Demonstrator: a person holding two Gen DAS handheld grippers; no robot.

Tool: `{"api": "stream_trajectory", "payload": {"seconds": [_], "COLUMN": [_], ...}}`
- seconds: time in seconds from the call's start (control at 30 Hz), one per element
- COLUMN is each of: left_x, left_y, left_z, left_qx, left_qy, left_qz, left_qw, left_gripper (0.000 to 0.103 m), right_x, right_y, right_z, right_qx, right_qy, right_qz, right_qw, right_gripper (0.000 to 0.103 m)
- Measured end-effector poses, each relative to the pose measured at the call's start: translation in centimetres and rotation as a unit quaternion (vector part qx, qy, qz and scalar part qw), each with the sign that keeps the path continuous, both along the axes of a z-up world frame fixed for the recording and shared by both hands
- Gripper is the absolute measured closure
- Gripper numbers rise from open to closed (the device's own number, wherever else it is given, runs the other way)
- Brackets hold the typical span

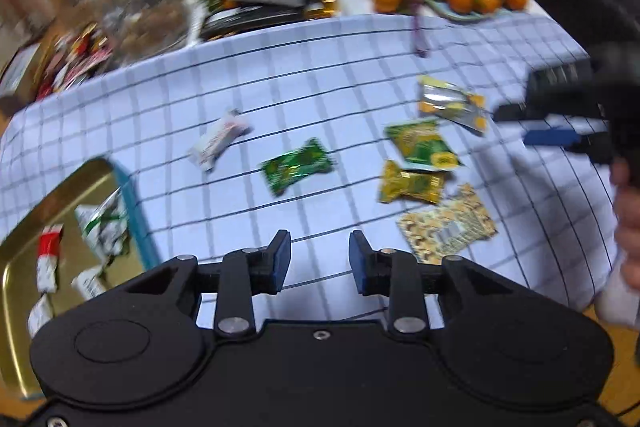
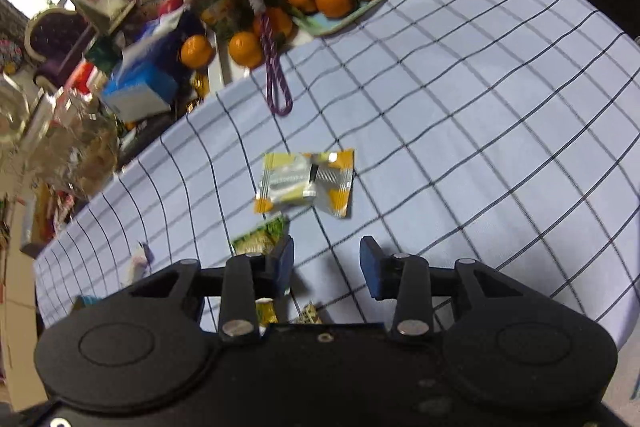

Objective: Organize snacks
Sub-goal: 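Grasp the brown-patterned packet with the left tool while right tool grasps green packet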

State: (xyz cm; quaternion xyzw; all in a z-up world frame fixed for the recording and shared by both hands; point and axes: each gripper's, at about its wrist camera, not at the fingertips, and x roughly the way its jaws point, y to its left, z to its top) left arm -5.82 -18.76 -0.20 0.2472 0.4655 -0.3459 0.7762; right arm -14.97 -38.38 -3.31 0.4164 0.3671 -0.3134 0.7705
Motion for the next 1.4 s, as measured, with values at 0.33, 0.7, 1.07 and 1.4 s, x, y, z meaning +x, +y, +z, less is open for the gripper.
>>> {"api": "stream_trajectory", "payload": {"seconds": [0.33,0.7,1.07,1.4], "left_x": [-4.4,-4.6,-5.5,-2.1], "left_y": [-4.4,-6.5,-6.4,-6.7], "left_z": [-2.4,-3.9,-5.4,-5.4], "left_qx": [0.016,0.033,0.057,0.024], "left_qy": [-0.061,-0.052,-0.050,0.042], "left_qz": [-0.200,-0.280,-0.333,-0.180], "left_qw": [0.9777,0.9580,0.9398,0.9825], "left_gripper": [0.057,0.055,0.051,0.065], "right_x": [-2.2,-3.2,-4.1,-2.3], "right_y": [-1.5,-2.1,-2.6,-1.4], "right_z": [1.0,0.3,0.6,-0.1], "right_qx": [0.009,0.021,0.027,0.027], "right_qy": [-0.029,-0.035,-0.048,-0.037], "right_qz": [-0.042,-0.061,-0.075,-0.039], "right_qw": [0.999,0.997,0.996,0.998], "right_gripper": [0.063,0.063,0.063,0.063]}}
